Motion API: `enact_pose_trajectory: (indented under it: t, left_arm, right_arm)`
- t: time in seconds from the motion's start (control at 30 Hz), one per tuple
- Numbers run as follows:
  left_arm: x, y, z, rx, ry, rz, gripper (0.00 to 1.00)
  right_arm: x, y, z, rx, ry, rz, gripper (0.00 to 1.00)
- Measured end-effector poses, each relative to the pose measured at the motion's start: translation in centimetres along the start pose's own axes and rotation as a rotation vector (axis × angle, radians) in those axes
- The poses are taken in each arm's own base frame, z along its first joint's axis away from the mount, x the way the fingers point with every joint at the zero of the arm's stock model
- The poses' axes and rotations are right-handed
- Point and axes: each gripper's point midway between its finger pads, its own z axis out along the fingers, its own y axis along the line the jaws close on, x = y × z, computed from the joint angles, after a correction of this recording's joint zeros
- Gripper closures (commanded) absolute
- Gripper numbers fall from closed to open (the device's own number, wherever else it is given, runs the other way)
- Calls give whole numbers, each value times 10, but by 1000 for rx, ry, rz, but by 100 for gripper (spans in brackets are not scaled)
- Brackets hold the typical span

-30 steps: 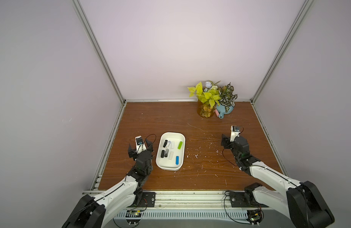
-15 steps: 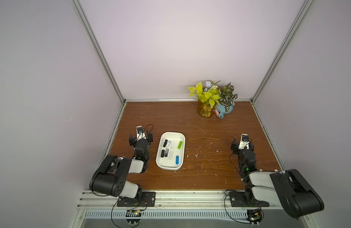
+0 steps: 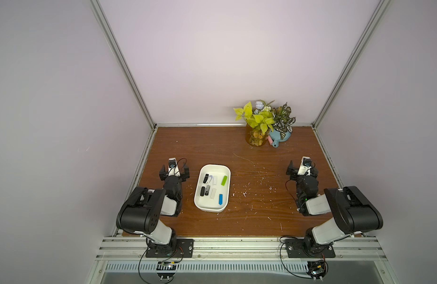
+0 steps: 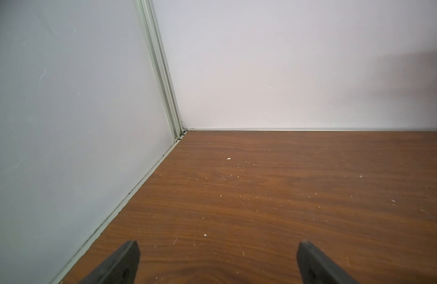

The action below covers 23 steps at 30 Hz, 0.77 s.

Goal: Put the usb flash drive into the storage box
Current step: Reset both arms

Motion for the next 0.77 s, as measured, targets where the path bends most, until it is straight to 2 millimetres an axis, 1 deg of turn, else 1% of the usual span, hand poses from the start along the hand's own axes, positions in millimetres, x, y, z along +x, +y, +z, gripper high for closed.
enact_pose_trajectory:
  t: [0.13, 0.77]
  left_arm:
    - [0, -1, 0, 6, -1, -3, 1]
    - [0, -2, 0, 14, -1, -6, 1]
  right_arm:
    - [7, 0, -1, 0, 24, -5, 1]
    - [11, 0, -1, 0, 40, -11, 1]
